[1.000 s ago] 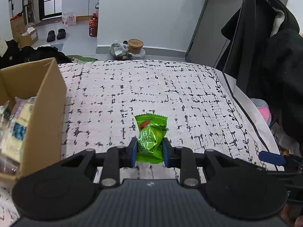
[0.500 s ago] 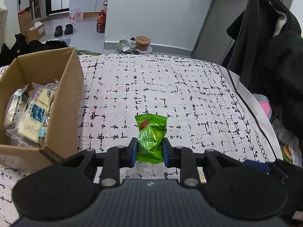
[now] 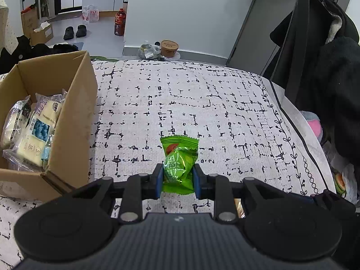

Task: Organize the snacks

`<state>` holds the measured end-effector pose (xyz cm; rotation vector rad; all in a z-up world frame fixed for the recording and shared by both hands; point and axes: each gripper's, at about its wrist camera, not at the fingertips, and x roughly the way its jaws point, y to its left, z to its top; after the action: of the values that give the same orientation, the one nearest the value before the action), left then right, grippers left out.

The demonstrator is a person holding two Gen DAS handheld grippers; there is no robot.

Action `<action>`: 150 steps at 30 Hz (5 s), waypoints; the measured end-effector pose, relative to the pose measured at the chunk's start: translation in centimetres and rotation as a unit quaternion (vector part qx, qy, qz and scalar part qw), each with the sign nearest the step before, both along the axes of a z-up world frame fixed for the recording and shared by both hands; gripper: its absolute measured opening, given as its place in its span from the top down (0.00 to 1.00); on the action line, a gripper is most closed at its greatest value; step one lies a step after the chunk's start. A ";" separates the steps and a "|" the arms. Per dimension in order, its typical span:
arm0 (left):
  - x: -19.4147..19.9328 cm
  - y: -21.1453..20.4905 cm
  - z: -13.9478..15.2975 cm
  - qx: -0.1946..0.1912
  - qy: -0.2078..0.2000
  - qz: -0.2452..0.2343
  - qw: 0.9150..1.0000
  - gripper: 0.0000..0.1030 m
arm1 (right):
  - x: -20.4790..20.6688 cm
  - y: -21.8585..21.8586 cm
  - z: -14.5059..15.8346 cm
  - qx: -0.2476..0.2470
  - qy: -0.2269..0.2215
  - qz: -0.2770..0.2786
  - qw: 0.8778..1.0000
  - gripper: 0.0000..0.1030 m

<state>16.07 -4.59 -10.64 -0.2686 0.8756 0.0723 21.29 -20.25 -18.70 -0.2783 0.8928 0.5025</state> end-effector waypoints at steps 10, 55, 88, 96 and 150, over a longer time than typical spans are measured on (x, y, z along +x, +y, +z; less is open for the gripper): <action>-0.1 0.2 0.1 -0.004 0.000 0.000 1.000 0.75 | 2.2 -0.5 0.1 -0.015 -0.016 -0.037 0.999 0.39; 0.1 13.1 6.6 0.009 -0.065 0.060 0.996 0.75 | 4.2 13.1 10.6 0.084 -0.101 0.021 0.991 0.67; 0.6 22.5 5.9 0.046 -0.029 0.155 0.986 0.51 | 5.0 21.2 11.3 0.109 -0.073 0.094 0.987 0.67; -0.8 22.2 6.4 0.044 -0.026 0.163 0.985 0.46 | 5.4 22.3 12.2 0.180 -0.040 0.110 0.977 0.39; -9.0 10.2 12.7 0.051 -0.043 0.121 0.990 0.00 | 0.4 1.6 16.3 0.213 -0.076 0.013 0.974 0.00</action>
<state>7.06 5.61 2.05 -0.2784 0.7487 0.3290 21.73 -18.67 -2.41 0.0642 0.6140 0.6732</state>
